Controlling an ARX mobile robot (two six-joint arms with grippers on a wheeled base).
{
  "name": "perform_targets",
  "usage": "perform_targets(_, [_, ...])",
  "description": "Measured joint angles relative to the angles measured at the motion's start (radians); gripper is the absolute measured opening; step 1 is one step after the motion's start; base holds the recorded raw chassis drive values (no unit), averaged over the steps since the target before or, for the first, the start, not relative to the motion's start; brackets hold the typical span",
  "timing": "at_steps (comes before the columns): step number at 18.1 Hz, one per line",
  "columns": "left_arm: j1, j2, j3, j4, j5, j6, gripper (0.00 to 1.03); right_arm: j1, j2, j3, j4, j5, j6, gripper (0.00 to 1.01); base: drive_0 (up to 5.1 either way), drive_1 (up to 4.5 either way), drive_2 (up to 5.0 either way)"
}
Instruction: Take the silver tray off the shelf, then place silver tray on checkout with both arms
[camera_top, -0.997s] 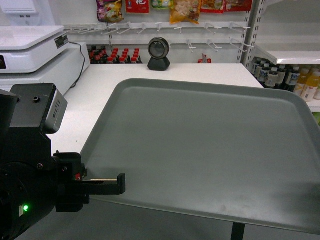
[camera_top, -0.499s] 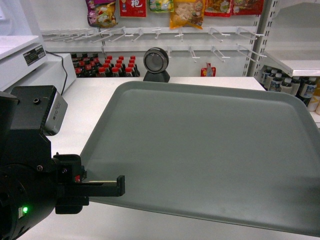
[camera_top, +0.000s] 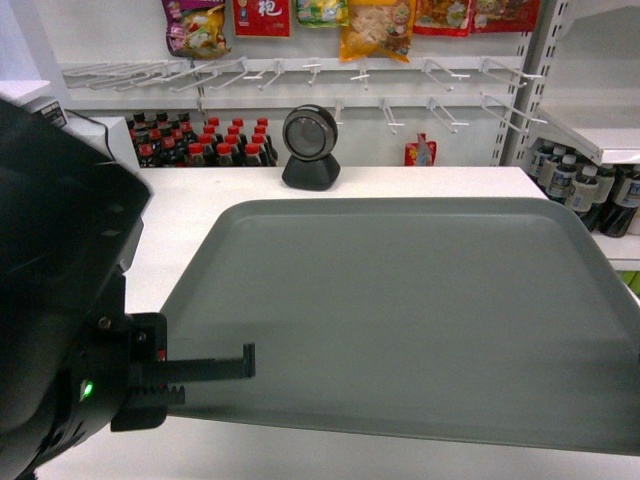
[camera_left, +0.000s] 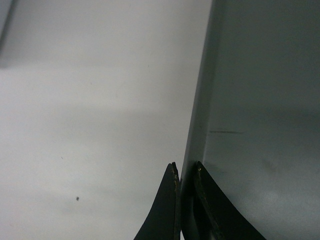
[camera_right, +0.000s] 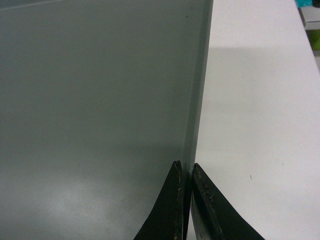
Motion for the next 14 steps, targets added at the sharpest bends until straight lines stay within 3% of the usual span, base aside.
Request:
perform_targets(1, [0.031,0.036,0.046,-0.044,0.029,-0.055,0.03,0.0,0.06,0.043,0.007,-0.039,-0.029,0.03,-0.1,4.02,-4.3])
perform_targets(3, [0.104,0.092,0.071,0.019,0.101,-0.063,0.03,0.0,0.185,0.153,0.017,-0.089,-0.069,0.03,-0.1,4.02,-4.3])
perform_targets(7, [0.218,0.244,0.167,0.147,0.188,0.032,0.03,0.016,0.438,0.397,-0.007,-0.099,-0.093,0.03,-0.1,4.02,-4.3])
perform_targets(10, [0.26,0.365,0.245,0.174,0.243,0.097,0.03,0.029,0.594,0.56,-0.113,-0.08,-0.092,0.03,-0.1,4.02,-4.3])
perform_targets(14, [0.276,0.472,0.324,0.14,0.261,0.108,0.03,0.055,0.708,0.689,-0.178,-0.023,-0.109,0.03,-0.1,4.02,-4.3])
